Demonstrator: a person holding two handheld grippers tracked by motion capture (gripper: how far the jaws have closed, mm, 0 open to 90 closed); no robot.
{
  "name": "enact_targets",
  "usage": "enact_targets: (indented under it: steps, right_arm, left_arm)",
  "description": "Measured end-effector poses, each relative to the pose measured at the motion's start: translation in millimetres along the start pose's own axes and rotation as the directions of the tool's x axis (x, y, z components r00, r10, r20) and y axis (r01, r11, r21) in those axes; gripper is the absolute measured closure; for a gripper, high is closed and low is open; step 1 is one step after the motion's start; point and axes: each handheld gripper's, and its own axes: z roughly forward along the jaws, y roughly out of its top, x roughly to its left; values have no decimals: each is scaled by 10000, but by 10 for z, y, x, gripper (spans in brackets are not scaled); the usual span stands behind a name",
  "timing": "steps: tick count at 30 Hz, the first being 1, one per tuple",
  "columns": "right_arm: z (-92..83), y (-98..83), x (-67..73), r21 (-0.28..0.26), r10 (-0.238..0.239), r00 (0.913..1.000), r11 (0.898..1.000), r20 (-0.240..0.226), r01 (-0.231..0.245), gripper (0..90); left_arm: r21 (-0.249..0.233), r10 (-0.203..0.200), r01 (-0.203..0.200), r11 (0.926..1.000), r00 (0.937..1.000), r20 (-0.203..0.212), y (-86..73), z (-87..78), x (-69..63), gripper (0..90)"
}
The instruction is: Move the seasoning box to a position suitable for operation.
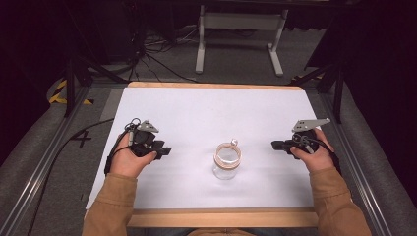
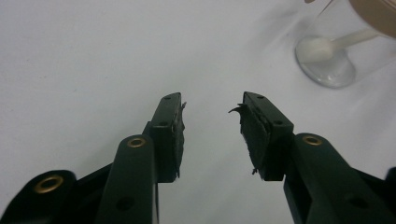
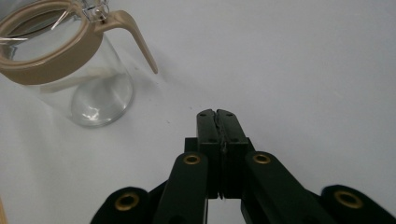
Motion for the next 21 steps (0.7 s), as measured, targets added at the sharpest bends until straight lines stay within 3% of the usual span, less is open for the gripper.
enact_targets:
  steps: [3, 4, 8, 16, 21]
  right_arm:
    - [16, 17, 17, -63, -80, 9999, 9999, -81, 80, 900]
    - [25, 24, 25, -71, -93, 9998, 9999, -187, 91, 900]
    - [77, 64, 79, -242, -306, 9978, 9993, -592, 293, 900]
    - [309, 188, 200, -838, -993, 9833, 9926, -1523, 873, 900]
    - [500, 259, 284, -744, -1362, 9745, 9894, -1785, 1247, 900]
  left_arm:
    - [2, 174, -174, 9998, 9998, -84, 1, -6, -29, 628]
    - [-21, 419, -420, 9991, 9991, -77, -1, 2, -49, 633]
    - [109, 623, -626, 9980, 9978, 223, 0, -7, -93, 699]
    - [-71, 496, -495, 9987, 9987, 151, -100, -93, -114, 681]
    - [-121, 338, -339, 9994, 9994, -90, -170, -164, -110, 627]
